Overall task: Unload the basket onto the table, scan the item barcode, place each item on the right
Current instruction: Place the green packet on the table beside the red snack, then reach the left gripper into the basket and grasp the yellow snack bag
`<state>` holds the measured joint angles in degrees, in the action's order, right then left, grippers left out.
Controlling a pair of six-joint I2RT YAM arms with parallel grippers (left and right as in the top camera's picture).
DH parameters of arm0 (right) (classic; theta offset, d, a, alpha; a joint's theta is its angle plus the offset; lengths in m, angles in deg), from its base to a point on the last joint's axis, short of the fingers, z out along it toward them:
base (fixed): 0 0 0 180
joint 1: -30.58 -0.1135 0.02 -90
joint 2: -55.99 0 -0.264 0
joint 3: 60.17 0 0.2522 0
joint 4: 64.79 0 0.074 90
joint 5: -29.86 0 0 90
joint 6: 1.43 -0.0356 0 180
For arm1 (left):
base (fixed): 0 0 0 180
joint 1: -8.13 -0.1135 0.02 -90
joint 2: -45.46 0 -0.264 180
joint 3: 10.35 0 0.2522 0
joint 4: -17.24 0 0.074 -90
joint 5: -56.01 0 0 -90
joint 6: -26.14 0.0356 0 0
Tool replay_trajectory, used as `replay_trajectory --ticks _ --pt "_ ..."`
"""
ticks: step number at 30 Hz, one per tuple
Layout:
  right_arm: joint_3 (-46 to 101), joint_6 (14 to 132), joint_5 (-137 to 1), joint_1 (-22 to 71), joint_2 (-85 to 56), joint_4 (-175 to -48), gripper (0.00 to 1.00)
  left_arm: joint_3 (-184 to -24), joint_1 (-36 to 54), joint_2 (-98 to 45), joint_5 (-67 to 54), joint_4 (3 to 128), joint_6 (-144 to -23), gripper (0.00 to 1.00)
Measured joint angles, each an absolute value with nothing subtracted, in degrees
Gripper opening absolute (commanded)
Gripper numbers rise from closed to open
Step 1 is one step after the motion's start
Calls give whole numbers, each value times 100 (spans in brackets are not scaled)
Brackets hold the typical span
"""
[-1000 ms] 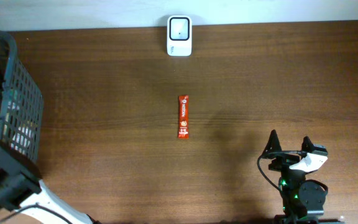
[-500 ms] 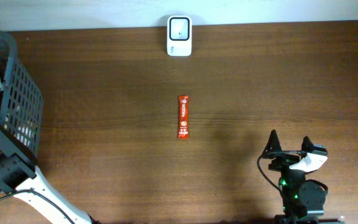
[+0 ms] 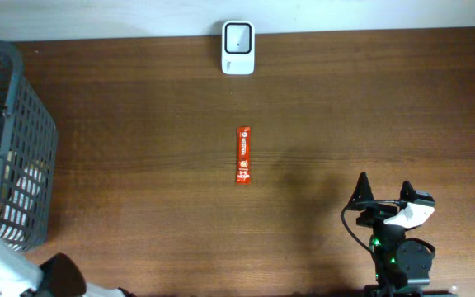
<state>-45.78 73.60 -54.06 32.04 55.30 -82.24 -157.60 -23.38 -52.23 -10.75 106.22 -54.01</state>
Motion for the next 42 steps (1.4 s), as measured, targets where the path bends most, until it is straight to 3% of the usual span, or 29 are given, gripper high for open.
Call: replay_trajectory --ticks 3,6,8,10,11,12,13,16,19,21,24,28,33,42 --pt "-4578 7356 -5403 3204 5530 -8221 99 -15299 -808 -5428 -797 11053 -5401 0" --pt "-4578 7358 -5401 3204 5530 -8221 99 -14518 88 -5907 -1016 10985 -5403 0" --pt "-4578 7356 -5403 3204 5530 -8221 99 -13850 626 -6384 -1070 10786 -5405 2" --pt "-4578 7356 -5399 3204 5530 -8221 99 -13235 1146 -7087 -1094 10705 -5429 12" --pt "-4578 7356 -5401 3204 5530 -8221 99 -13063 1391 -7461 -1110 10703 -5451 43" --pt "-4578 7356 -5401 3204 5530 -8221 99 -12993 1559 -7702 -1110 10701 -5464 97" --pt "-4578 7358 -5401 3204 5530 -8221 99 -12978 1690 -7824 -1118 10690 -5453 99" --pt "-4578 7358 -5401 3204 5530 -8221 99 -13065 1872 -7885 -1134 10755 -5510 99" --pt "-4578 7356 -5401 3204 5530 -8221 99 -14418 1690 -7975 -1147 11391 -5512 99" --pt "-4578 7356 -5401 3204 5530 -8221 99 -16551 1131 -7732 -1156 11686 -5515 99" --pt "-4578 7356 -5401 3204 5530 -8224 99 -18426 427 -7365 -1733 12062 -5705 99" --pt "-4578 7358 -5401 3204 5530 -8221 99 -18960 -1219 -6569 -2786 12747 -6430 99" --pt "-4578 7356 -5401 3204 5530 -8221 99 -17174 -2913 -6801 -3544 12460 -6763 99" --pt "-4578 7356 -5401 3204 5535 -8221 99 -12127 -4106 -6880 -3586 8605 -5329 100"
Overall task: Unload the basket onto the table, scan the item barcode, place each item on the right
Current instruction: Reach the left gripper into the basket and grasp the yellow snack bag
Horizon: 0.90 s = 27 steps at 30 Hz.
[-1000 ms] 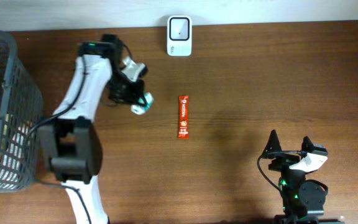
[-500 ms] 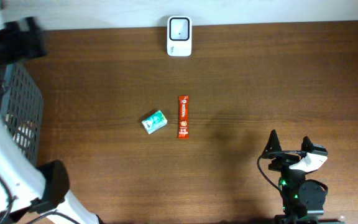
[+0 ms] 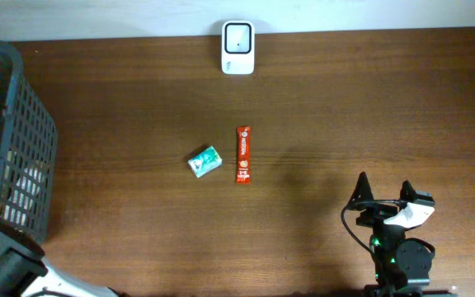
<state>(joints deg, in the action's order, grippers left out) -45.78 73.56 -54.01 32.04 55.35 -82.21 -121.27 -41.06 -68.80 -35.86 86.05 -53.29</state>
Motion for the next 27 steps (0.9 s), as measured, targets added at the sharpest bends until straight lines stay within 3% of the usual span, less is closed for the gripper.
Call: replay_trajectory --ticks 6,10,14,15,16,17,20,22,26,27 --pt "-4578 7356 -5401 3204 5530 -8221 99 -11684 -4172 -6878 -3901 7656 -4105 94" --pt "-4578 7358 -5401 3204 5530 -8221 99 -11644 -4172 -6878 -3691 7689 -3602 86" --pt "-4578 7358 -5401 3204 5530 -8221 99 -11646 -4172 -6956 -3636 8054 -3333 87" --pt "-4578 7358 -5401 3204 5530 -8221 99 -11644 -4172 -7017 -3682 8137 -3320 85" --pt "-4578 7356 -5401 3204 5530 -8221 99 -11633 -4172 -7149 -3735 8183 -3318 77" --pt "-4578 7358 -5401 3204 5530 -8221 99 -11620 -4172 -7157 -3796 8240 -3314 81" --pt "-4578 7358 -5401 3204 5530 -8221 99 -11614 -4183 -7162 -4856 8412 -3582 81" --pt "-4578 7358 -5401 3204 5530 -8221 99 -11614 -4209 -7240 -5184 8390 -3799 64" --pt "-4578 7358 -5401 3204 5530 -8221 99 -11614 -4209 -7597 -5188 8307 -3836 8" --pt "-4578 7358 -5401 3204 5530 -8221 99 -11616 -4209 -7597 -5184 8270 -3845 2"
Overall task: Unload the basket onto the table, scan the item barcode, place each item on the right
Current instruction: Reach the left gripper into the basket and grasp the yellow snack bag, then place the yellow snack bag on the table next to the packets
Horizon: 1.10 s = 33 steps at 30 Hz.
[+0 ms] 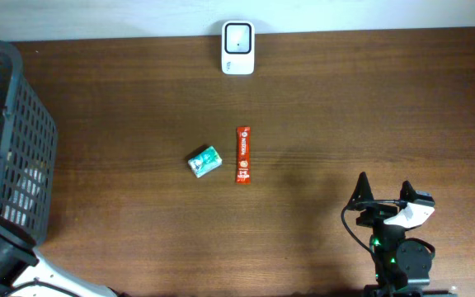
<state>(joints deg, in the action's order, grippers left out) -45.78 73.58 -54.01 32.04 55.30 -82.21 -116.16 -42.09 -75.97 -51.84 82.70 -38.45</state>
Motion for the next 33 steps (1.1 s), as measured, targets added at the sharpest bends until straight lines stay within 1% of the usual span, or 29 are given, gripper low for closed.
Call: replay_trajectory --ticks 1,7,11,13,18,21,23,25,28,30,33 --pt "-4578 7360 -5401 3204 5530 -8221 99 -11616 -4209 -7597 -5184 8259 -3869 0" --pt "-4578 7356 -5401 3204 5530 -8221 99 -11692 -4139 -7594 -5225 8369 -4105 0" --pt "-4578 7356 -5401 3204 5530 -8221 99 -12202 -3877 -7369 -4932 8530 -4568 0" --pt "-4578 7354 -5401 3204 5530 -8221 99 -12619 -3695 -6803 -4447 8519 -4889 0" --pt "-4578 7354 -5403 3204 5530 -8221 99 -12999 -3584 -4943 -3969 8425 -5917 0" --pt "-4578 7356 -5401 3204 5530 -8221 99 -13012 -3584 -4377 -3398 8390 -6142 0" --pt "-4578 7358 -5401 3204 5530 -8221 99 -13015 -3442 -4189 -2933 8600 -6203 0" --pt "-4578 7356 -5401 3204 5530 -8224 99 -13015 -3029 -4100 -2543 8959 -6242 0" --pt "-4578 7358 -5403 3204 5530 -8221 99 -12897 -1717 -4135 -2117 9282 -6264 0" --pt "-4578 7358 -5401 3204 5530 -8221 99 -12573 -539 -4263 -2141 9339 -6262 0" --pt "-4578 7356 -5401 3204 5530 -8221 99 -12180 589 -4648 -2498 9339 -6264 0"
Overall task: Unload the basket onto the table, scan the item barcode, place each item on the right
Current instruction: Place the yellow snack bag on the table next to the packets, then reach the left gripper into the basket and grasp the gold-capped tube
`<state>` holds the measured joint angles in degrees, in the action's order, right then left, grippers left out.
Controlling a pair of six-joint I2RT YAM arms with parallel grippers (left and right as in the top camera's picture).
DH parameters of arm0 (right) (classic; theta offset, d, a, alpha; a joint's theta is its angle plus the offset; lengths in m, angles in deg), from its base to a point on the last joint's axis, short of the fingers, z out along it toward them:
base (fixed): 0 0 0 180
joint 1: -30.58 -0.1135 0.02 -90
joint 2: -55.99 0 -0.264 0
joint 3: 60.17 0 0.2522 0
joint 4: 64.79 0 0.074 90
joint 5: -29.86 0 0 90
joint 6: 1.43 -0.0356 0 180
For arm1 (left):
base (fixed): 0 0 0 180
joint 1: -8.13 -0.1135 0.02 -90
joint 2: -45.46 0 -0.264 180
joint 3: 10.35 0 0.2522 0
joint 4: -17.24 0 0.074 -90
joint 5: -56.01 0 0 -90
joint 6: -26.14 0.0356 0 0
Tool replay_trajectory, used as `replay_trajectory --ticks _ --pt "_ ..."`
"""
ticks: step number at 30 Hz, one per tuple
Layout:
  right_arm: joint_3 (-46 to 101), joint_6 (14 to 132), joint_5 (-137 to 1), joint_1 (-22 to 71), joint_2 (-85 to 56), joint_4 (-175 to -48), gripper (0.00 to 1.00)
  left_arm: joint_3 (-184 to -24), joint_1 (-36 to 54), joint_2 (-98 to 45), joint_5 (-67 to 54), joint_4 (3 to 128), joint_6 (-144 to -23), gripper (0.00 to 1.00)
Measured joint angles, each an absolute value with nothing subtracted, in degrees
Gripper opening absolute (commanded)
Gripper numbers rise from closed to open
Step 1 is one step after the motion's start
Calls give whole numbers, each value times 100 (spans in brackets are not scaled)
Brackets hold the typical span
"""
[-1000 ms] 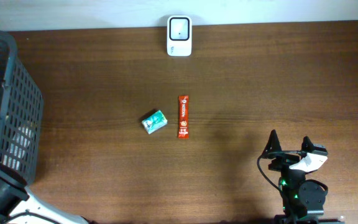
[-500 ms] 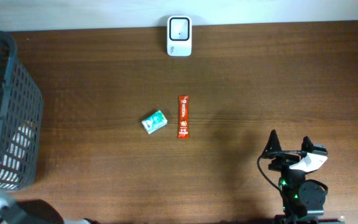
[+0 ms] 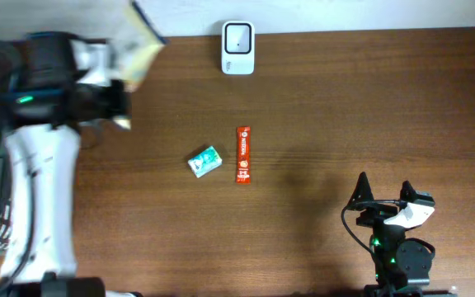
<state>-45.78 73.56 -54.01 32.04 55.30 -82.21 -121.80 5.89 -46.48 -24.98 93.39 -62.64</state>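
Note:
A white barcode scanner (image 3: pixel 238 48) stands at the table's far edge, in the middle. My left arm reaches over the far left of the table, blurred. Its gripper (image 3: pixel 124 73) is shut on a pale yellow pouch (image 3: pixel 141 45) with a blue top edge, held up well left of the scanner; the fingers themselves are hidden. On the table's middle lie a red stick packet (image 3: pixel 243 154) and, just left of it, a small green box (image 3: pixel 205 161). My right gripper (image 3: pixel 383 192) rests open near the front right, holding nothing.
A dark mesh basket stands at the left edge, mostly covered by my left arm. The brown wooden table (image 3: pixel 369 107) ends at a pale wall along the far side.
My left arm was low at the front left beside the basket. Now it is over the far left of the table with a yellow pouch in its gripper. The right arm has not moved.
At first only the red stick packet lay on the table, with my left arm down at the basket. Then the green box lay beside the packet and the arm was back at the basket. Now the arm holds a yellow pouch up, left of the scanner.

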Motion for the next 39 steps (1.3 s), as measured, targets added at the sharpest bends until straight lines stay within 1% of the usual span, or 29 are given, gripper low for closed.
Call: replay_trajectory --ticks 2,3,5,7,9,11,13,14,15,17,18,19,20,22,26,29,32,33,35,37,38,39 --pt "-4578 7358 -5401 3204 5530 -8221 99 -11963 1426 -5103 -2963 9346 -6264 0" --pt "-4578 7358 -5401 3204 5530 -8221 99 -11909 1625 -5254 -3120 9354 -6262 0" --pt "-4578 7354 -5401 3204 5530 -8221 99 -11810 2025 -5675 -3868 9523 -6367 0" --pt "-4578 7360 -5401 3204 5530 -8221 99 -11690 2044 -5929 -4366 9783 -6656 0" --pt "-4578 7356 -5401 3204 5530 -8221 99 -11528 1996 -6123 -4615 9925 -6916 0" --pt "-4578 7358 -5401 3204 5530 -8221 99 -11305 2010 -6309 -4578 9907 -7471 0" --pt "-4578 7356 -5403 3204 5530 -8221 99 -10973 2053 -6353 -4207 9761 -8002 0" --pt "-4578 7358 -5401 3204 5530 -8224 99 -10746 2123 -6360 -3861 9571 -8229 9" --pt "-4578 7356 -5403 3204 5530 -8221 99 -10562 2215 -6377 -3612 9405 -8343 30" --pt "-4578 7356 -5403 3204 5530 -8221 99 -10313 2438 -6395 -3197 9046 -8476 55" --pt "-4578 7358 -5401 3204 5530 -8221 99 -10274 2541 -6395 -3026 8926 -8531 78" --pt "-4578 7356 -5401 3204 5530 -8221 99 -10259 2691 -6395 -2764 8766 -8559 90" --pt "-4578 7356 -5401 3204 5530 -8221 99 -10256 2851 -6395 -2502 8592 -8594 96" --pt "-4578 7358 -5401 3204 5530 -8221 99 -10256 3046 -6395 -2178 8397 -8625 98" --pt "-4578 7358 -5401 3204 5530 -8221 99 -10621 3120 -6395 -1676 8406 -8533 99" --pt "-4578 7358 -5401 3204 5530 -8221 99 -12042 2893 -6349 -1486 8718 -8089 99" --pt "-4578 7358 -5401 3204 5530 -8221 99 -13485 2381 -6012 -1809 9120 -7475 99" --pt "-4578 7358 -5401 3204 5530 -8221 99 -13952 2064 -5774 -2108 9225 -7243 99" --pt "-4578 7358 -5401 3204 5530 -8221 99 -14403 1369 -5214 -2714 9357 -6992 99" --pt "-4578 7356 -5401 3204 5530 -8221 99 -14516 364 -4650 -3339 9673 -6852 99" --pt "-4578 7360 -5401 3204 5530 -8221 99 -14529 -21 -4569 -3416 9811 -6835 99" --pt "-4578 7358 -5401 3204 5530 -8221 99 -14545 -688 -4537 -3562 10093 -6835 99"
